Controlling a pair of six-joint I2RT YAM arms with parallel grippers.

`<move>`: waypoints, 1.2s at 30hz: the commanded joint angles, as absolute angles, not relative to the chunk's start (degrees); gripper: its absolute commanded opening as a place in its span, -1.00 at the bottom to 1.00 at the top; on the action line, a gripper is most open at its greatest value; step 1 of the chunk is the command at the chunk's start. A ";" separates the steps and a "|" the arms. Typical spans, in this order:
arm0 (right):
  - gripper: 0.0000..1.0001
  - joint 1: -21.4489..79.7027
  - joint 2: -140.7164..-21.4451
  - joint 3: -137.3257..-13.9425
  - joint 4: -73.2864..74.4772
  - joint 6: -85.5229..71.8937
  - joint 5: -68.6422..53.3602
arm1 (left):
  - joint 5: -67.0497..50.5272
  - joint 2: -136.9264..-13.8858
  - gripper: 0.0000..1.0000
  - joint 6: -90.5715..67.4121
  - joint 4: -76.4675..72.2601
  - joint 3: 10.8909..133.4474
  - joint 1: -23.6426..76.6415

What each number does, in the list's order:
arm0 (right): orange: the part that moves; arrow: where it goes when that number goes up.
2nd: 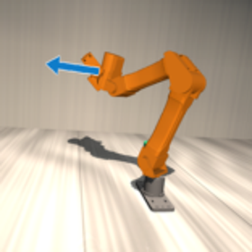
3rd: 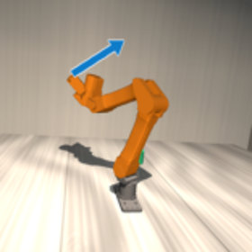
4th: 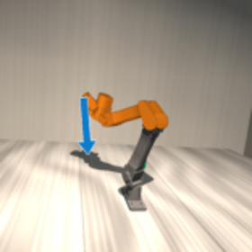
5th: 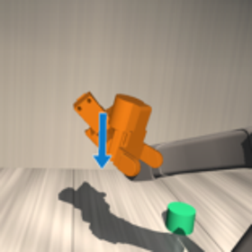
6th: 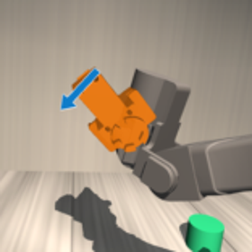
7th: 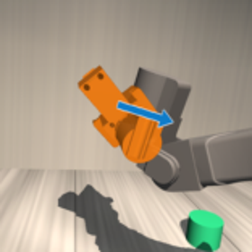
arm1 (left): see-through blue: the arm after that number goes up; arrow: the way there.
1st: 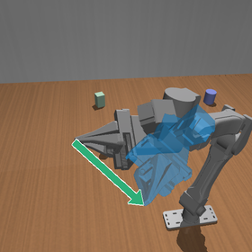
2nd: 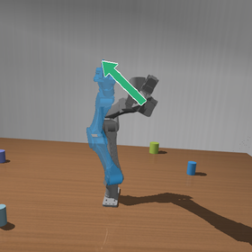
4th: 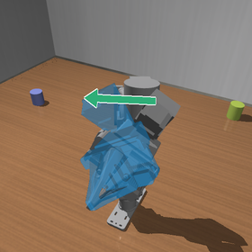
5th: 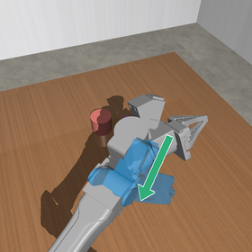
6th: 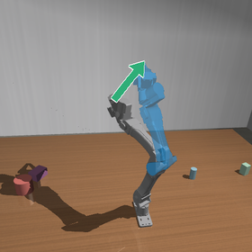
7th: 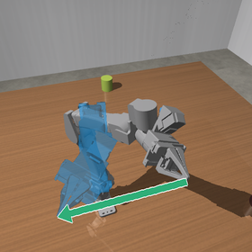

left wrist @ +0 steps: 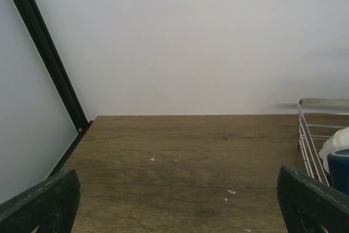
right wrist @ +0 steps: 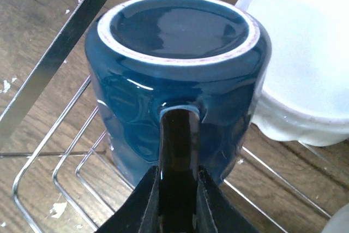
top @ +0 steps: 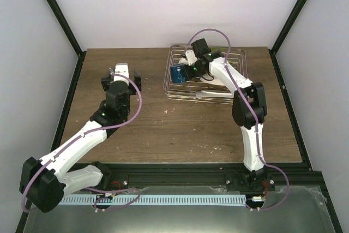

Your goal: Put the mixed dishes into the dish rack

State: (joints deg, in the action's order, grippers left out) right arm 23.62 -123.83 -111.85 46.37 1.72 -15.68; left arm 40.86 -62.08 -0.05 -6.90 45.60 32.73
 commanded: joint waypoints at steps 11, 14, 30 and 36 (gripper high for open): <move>-0.98 25.80 -119.80 -107.29 35.37 4.83 -13.29 | 38.92 -64.25 1.00 -0.35 -6.66 48.34 31.51; -0.86 25.76 -119.31 -107.36 36.58 5.28 -12.96 | 39.02 -64.27 1.00 -0.43 -6.59 48.38 31.48; -0.33 26.98 -116.66 -104.43 42.08 9.38 -9.49 | 38.08 -64.94 1.00 0.79 -6.41 49.65 31.37; 0.21 27.06 -114.46 -104.24 42.45 9.65 -7.20 | 37.00 -65.92 1.00 0.01 -4.76 51.48 31.30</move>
